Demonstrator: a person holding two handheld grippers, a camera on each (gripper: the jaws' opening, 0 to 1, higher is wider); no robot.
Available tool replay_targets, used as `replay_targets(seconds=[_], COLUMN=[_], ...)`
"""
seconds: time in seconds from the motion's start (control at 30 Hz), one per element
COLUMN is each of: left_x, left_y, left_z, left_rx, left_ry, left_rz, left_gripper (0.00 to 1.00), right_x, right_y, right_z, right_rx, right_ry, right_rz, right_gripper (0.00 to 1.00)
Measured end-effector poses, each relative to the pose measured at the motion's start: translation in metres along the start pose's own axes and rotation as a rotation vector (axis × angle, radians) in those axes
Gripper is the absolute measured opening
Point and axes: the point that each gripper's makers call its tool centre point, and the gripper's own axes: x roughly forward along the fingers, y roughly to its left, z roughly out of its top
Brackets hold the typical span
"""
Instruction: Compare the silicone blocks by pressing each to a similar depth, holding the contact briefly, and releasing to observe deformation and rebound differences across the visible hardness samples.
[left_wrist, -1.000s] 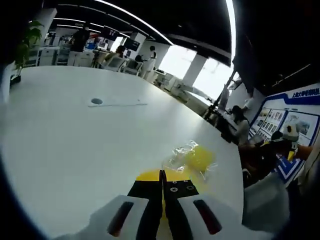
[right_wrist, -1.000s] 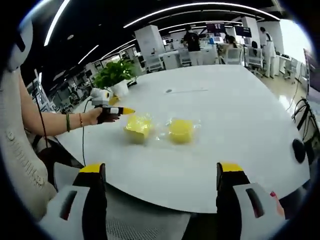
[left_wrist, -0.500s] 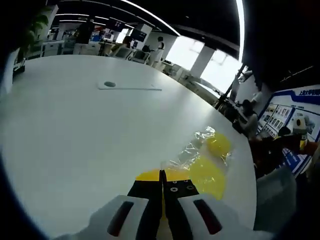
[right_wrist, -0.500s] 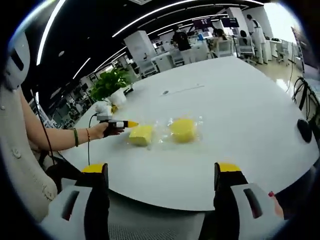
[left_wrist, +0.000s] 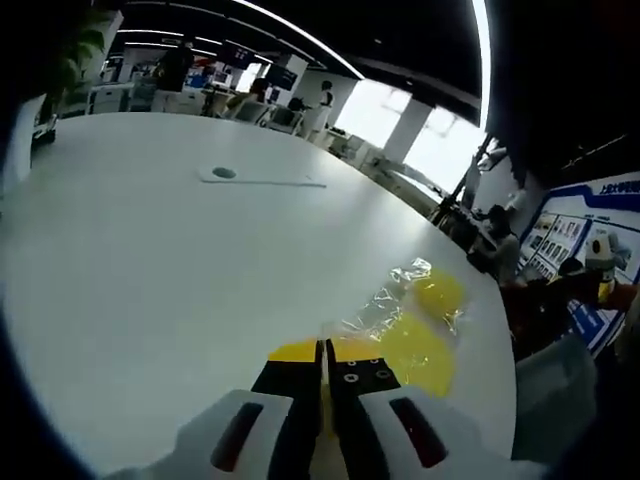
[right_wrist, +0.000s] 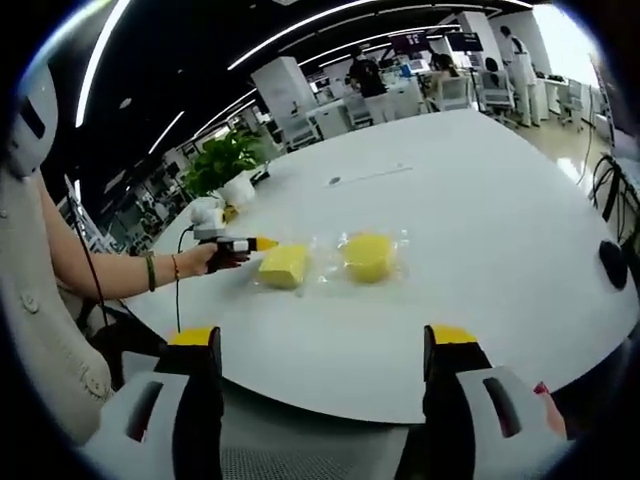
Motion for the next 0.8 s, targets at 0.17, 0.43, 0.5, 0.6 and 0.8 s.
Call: replay_targets(seconds=[0.17, 0.43, 0.5, 0.6, 0.8], left_x=[-0.006, -0.043, -0.058, -0.078, -0.123], left_y=[0.006, -0.02, -0.034, -0.055, -0.094], left_z=[0.002, 0.018, 0.024, 0.027, 0.025], left_rx=[0.006, 0.011, 0.039, 0.045, 0.067], left_ry=[-0.011, -0.063, -0.096, -0.124, -0.179], left_rz=[0.056, 0.107, 0.115, 0.119, 0.154], left_gripper=[0.28, 0.43, 0.41, 0.45, 0.47], right_x=[0.001, 0.001, 0.002, 0.003, 0.003], right_y=[0.004, 0.011, 0.014, 0.016, 0.019], right_z=[0.001, 0.008, 0.005, 0.003, 0.002], right_rx=[-0.003, -0.027, -0.024, -0.033, -0.063], right_ry=[-0.004, -0.021, -0.009, -0.011, -0.012], right_rz=[0.019, 0.057, 0.081, 0.104, 0.148], right_gripper=[0.77, 0.77, 0.77, 0.77, 0.76])
